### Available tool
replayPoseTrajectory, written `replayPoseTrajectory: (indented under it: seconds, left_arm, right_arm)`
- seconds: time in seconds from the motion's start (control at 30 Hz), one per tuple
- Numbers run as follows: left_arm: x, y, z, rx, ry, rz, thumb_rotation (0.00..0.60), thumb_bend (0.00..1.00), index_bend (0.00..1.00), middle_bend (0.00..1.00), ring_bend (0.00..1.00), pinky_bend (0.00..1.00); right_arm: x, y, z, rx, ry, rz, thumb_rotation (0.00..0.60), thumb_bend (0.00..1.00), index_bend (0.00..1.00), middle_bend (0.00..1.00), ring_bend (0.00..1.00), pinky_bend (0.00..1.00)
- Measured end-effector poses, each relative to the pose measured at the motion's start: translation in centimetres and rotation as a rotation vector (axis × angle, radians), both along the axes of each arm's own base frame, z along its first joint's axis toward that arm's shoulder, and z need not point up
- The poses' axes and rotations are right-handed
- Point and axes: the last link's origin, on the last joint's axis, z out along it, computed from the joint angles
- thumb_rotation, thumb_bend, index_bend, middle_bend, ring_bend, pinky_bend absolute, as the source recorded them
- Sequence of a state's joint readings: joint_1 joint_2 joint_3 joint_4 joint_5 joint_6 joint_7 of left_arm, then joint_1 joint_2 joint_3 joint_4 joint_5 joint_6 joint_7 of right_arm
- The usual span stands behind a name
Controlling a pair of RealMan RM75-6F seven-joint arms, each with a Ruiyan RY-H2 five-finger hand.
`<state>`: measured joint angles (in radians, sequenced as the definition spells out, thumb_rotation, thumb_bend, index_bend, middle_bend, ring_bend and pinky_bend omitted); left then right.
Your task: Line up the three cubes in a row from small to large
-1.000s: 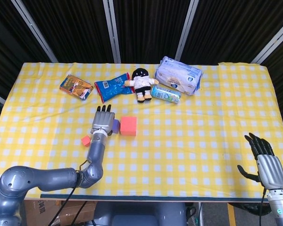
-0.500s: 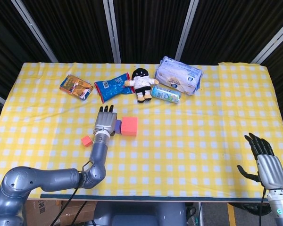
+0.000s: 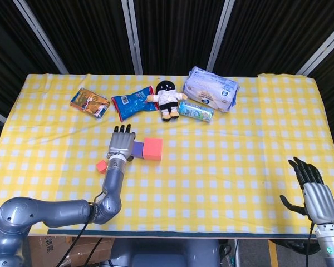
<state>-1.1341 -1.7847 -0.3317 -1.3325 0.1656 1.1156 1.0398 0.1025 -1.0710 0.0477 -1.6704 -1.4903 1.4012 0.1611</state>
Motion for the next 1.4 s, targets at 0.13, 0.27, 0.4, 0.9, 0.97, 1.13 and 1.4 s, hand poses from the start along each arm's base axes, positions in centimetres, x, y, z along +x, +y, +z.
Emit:
replayPoseTrajectory:
  seconds: [0.13, 0.27, 0.4, 0.9, 0.97, 1.13, 1.4]
  left_arm:
    - [-0.5, -0.5, 0.7, -0.009, -0.011, -0.009, 0.6, 0.31, 0.22, 0.0, 0.0, 0.0]
    - [-1.6, -1.3, 1.9, -0.029, -0.004, -0.019, 0.6, 0.45, 0.21, 0.0, 0.0, 0.0]
    - [-2.9, -2.1, 2.7, -0.05, 0.015, -0.017, 0.6, 0.49, 0.18, 0.0, 0.0, 0.0]
    - [-3.4, -4.0, 2.2, -0.117, -0.015, -0.043, 0.6, 0.49, 0.18, 0.0, 0.0, 0.0]
    - [-3.2, -4.0, 2.1, -0.12, -0.017, -0.046, 0.6, 0.49, 0.18, 0.0, 0.0, 0.0]
    - [-2.9, -4.2, 1.9, -0.122, -0.019, -0.052, 0.6, 0.49, 0.18, 0.0, 0.0, 0.0]
    - [-3.0, -4.2, 1.5, -0.125, -0.017, -0.043, 0.6, 0.49, 0.18, 0.0, 0.0, 0.0]
  right_arm:
    - [0.0, 0.0, -0.1, 0.002, 0.0, -0.002, 0.6, 0.34, 0.0, 0.0, 0.0, 0.0]
    - [0.0, 0.0, -0.1, 0.002, 0.001, 0.0, 0.6, 0.34, 0.0, 0.0, 0.0, 0.0]
    - [0.0, 0.0, -0.2, 0.005, 0.003, 0.001, 0.6, 0.34, 0.0, 0.0, 0.0, 0.0]
    - [0.2, 0.0, -0.3, 0.005, 0.006, 0.006, 0.6, 0.34, 0.0, 0.0, 0.0, 0.0]
    - [0.1, 0.0, -0.3, 0.004, 0.004, 0.005, 0.6, 0.34, 0.0, 0.0, 0.0, 0.0]
    - [0.2, 0.0, -0.3, 0.005, 0.002, 0.006, 0.6, 0.34, 0.0, 0.0, 0.0, 0.0]
    - [0.2, 0.1, -0.3, 0.008, 0.0, 0.008, 0.6, 0.34, 0.0, 0.0, 0.0, 0.0]
